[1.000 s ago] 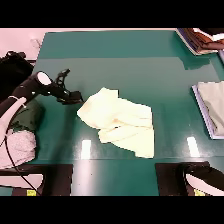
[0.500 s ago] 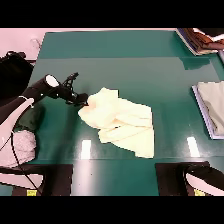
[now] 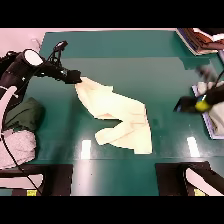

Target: Fold the shirts.

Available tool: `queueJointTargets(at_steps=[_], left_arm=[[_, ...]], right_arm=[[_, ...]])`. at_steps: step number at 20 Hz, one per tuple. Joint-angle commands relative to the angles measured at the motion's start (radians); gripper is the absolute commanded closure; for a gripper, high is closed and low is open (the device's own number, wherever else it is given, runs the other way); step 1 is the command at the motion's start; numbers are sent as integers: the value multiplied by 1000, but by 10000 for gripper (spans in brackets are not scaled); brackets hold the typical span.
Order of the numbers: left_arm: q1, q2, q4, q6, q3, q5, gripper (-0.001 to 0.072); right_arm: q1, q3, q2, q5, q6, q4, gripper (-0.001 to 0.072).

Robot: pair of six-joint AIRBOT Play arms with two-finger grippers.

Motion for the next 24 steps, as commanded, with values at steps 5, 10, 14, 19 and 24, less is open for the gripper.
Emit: queueJointTargets(at_steps=[5,10,14,19,24], left_arm=[[1,9,17,-2,23,-8,683],[1,9,17,-4,23,-11,683],[2,26,18,-6,25,-18,684],[2,193,100,-5,207,-12,683],[2,433,116,-4,513,-13,684]], right_arm=[[63,-567,16,-317,-106,354,247],[280,-565,-14,-437,-90,414,282],[295,-512,-71,-428,-115,409,693],[139,-123,139,-237,-88,177,694],[-151,426,293,-92,-89,100,694]])
